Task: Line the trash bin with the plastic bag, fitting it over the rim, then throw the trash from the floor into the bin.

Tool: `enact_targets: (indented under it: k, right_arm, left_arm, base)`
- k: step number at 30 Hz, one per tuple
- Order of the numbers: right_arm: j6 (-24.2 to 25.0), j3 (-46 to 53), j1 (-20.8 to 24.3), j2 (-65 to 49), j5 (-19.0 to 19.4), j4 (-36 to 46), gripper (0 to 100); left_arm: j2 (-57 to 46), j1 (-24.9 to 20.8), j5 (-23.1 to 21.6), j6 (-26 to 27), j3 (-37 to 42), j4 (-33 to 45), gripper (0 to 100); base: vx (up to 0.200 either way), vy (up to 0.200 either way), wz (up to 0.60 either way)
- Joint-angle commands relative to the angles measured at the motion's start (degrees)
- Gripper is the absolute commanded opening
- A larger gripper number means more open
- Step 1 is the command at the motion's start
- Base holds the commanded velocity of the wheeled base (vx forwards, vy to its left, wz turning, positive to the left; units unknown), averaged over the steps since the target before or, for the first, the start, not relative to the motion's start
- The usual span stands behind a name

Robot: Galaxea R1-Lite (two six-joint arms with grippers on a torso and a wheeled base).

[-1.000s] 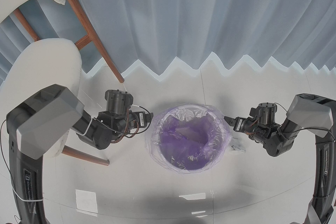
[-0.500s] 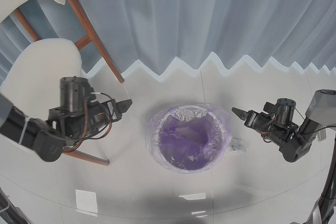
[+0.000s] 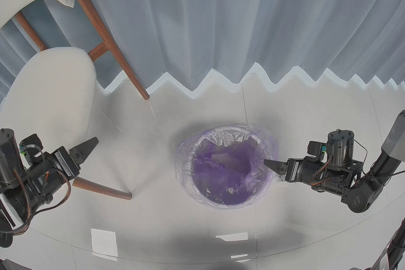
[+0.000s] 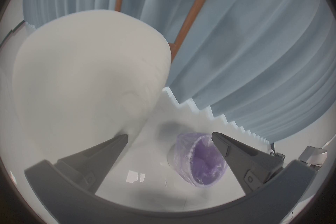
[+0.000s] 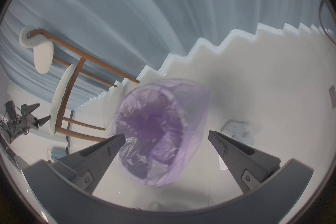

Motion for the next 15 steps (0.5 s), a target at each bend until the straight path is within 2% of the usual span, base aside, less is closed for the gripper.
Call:
enact_targets:
  k: [1, 9, 12, 13, 15]
  right_arm:
    - [-0.37, -1.62, 3.39, 0.95, -0.42, 0.90, 100]
    - [-0.19, -5.40, 5.94, 1.03, -0.60, 4.24, 100]
    - [-0.98, -5.49, 6.03, 2.00, -1.74, 5.91, 100]
    - [-2.13, -5.40, 5.67, 2.97, -4.47, 6.70, 100]
    - [-3.53, -5.05, 4.71, 3.23, -7.45, 6.61, 100]
  left_arm:
    - [-6.52, 1.92, 0.21, -0.08, 3.05, -0.05, 100]
    - [-7.93, 2.01, 0.12, -0.08, 5.25, -0.14, 100]
    - [-7.84, 1.92, 0.12, 0.19, 5.33, -0.05, 100]
    - [-7.84, 1.66, -0.23, 0.27, 5.16, -0.05, 100]
    - [-7.84, 0.69, -1.29, 0.71, 5.07, -0.05, 100]
  base:
    - [0.000, 0.000, 0.00]
    - [0.000, 0.000, 0.00]
    - [0.000, 0.000, 0.00]
    - [0.000, 0.000, 0.00]
    - [0.000, 0.000, 0.00]
